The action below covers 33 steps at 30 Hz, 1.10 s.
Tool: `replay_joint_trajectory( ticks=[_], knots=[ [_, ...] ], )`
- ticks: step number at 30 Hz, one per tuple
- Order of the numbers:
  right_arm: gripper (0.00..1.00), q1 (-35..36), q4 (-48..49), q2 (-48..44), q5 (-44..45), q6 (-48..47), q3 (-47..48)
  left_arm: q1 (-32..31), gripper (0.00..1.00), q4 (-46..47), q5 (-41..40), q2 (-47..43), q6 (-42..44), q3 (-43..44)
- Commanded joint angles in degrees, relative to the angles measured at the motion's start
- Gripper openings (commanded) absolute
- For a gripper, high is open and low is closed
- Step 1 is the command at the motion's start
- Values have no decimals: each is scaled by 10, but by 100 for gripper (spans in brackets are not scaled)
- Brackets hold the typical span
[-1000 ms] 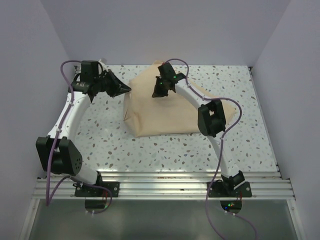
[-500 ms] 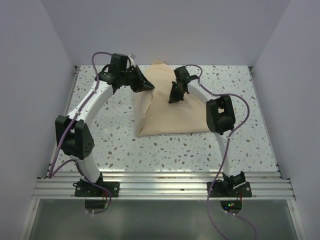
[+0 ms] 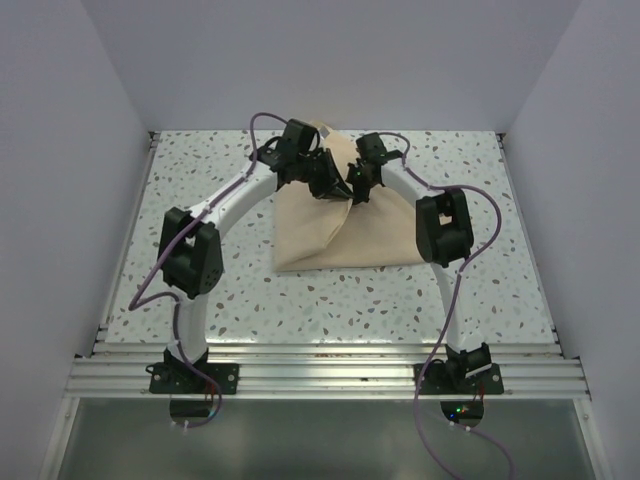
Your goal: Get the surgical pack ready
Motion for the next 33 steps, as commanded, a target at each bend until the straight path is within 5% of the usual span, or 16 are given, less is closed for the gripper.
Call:
replay_joint_trajectory(
  ticks=[1,29,33],
  knots=[
    [0,1,-31,34,-4,-7,-5,-9,0,18,11,17,-13,30],
    [0,-5,-41,47,-42,-10,-6,-18,1,88,51,123,-32,36],
    [0,-6,-42,47,-42,-10,-1,-22,30,104,67,117,-18,27]
  ],
)
